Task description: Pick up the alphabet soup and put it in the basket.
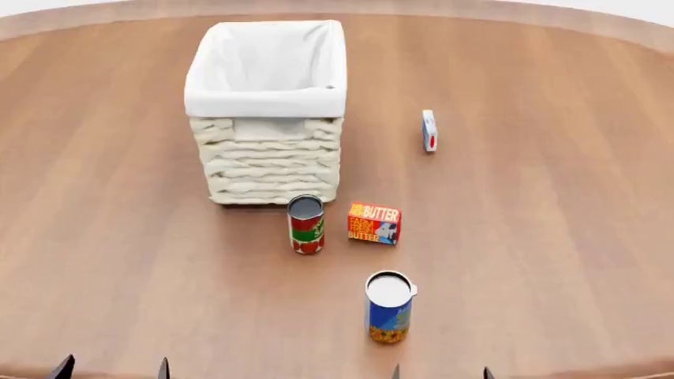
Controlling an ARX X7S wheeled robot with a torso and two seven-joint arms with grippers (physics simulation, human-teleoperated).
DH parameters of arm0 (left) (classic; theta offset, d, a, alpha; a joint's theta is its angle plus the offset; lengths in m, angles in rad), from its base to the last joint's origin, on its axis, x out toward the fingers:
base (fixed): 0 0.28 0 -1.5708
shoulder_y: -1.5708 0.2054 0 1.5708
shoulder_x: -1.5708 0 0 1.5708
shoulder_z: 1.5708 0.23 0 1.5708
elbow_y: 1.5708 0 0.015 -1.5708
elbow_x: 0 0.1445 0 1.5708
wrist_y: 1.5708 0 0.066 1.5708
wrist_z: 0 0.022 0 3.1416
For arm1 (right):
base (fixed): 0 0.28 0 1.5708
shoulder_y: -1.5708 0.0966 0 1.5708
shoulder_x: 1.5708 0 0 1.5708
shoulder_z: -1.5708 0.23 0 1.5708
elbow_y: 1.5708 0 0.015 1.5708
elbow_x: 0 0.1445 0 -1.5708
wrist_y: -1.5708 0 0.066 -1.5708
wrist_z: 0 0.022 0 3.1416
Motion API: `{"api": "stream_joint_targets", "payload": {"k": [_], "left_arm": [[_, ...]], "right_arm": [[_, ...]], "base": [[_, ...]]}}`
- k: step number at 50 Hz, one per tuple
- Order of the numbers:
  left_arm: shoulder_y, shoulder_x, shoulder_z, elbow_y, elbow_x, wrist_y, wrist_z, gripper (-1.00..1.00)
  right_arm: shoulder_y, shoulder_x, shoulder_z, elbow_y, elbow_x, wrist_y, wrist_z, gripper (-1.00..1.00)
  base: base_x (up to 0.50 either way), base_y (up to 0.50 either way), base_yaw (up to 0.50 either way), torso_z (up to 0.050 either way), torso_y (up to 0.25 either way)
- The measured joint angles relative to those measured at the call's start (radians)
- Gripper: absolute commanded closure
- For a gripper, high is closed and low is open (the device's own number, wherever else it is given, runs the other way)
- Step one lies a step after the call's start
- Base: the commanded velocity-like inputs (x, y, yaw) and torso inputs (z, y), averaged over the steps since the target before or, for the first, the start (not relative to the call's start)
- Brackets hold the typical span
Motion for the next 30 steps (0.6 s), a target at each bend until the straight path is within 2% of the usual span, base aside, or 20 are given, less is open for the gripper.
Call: {"api": "stream_joint_targets", "payload": {"k": [7, 14, 30], "left_arm": [[0.008, -0.012, 0.027, 0.028, 0.041, -0.034, -0.033, -1.0], [0.05, -0.043, 0.048, 0.132, 0.049, -0.024, -0.036, -1.0], [0.257, -0.098, 0.038, 0.607, 0.087, -0.027, -0.076, -1.0]], "right_arm": [[-0.008, 0.008, -0.017, -0.031, 0.004, 0.018, 0.017, -1.0], [-0.017, 0.024, -0.033, -0.134, 0.031, 0.045, 0.033, -1.0], [-0.09, 0.079, -0.037, -0.547, 0.083, 0.152, 0.078, -1.0]], "base": [[0.0, 0.0, 0.0, 0.0, 0.0], [0.0, 0.0, 0.0, 0.0, 0.0], [0.0, 0.0, 0.0, 0.0, 0.0]]}}
